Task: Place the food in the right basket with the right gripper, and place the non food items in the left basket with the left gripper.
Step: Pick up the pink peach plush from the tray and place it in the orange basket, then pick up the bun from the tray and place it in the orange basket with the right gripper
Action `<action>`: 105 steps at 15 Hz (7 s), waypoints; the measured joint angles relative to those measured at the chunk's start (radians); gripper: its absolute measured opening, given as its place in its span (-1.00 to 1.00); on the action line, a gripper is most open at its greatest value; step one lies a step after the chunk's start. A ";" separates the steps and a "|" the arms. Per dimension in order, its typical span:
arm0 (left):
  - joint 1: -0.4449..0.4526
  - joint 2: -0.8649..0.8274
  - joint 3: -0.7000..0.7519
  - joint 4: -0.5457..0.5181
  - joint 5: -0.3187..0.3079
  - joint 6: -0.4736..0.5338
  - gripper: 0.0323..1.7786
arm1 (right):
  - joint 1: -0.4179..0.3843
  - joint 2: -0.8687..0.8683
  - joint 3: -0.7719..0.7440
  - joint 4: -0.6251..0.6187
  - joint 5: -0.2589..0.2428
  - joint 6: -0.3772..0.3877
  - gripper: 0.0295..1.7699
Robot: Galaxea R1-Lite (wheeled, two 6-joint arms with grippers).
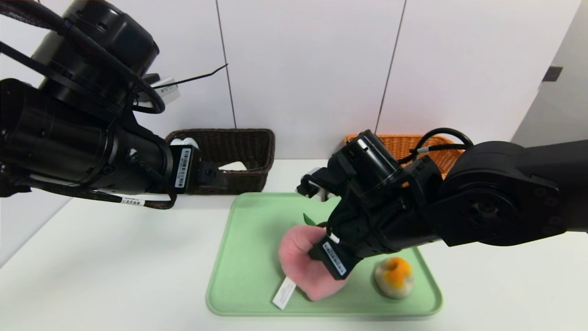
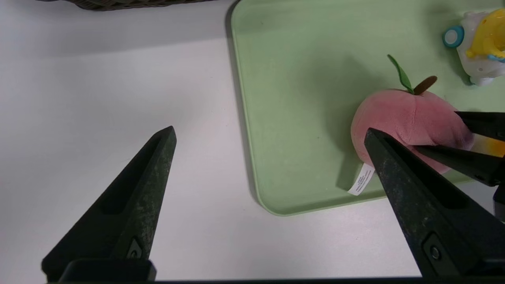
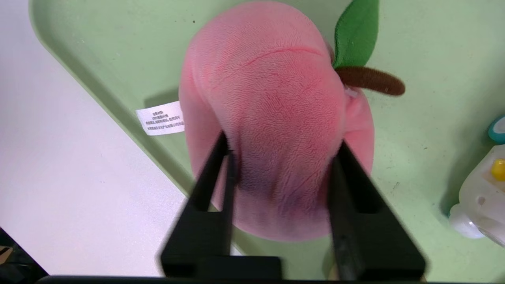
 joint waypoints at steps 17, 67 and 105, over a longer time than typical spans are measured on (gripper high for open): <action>0.000 -0.013 0.009 0.001 0.000 -0.001 0.90 | -0.227 -0.217 -0.013 -0.323 -0.059 0.001 -0.66; 0.000 0.003 0.004 -0.027 -0.002 -0.001 0.90 | -0.601 0.153 -0.219 -0.371 -0.033 -0.001 0.43; -0.005 -0.011 0.008 -0.029 -0.001 -0.001 0.90 | -0.273 -0.405 0.327 0.155 0.081 -0.121 0.91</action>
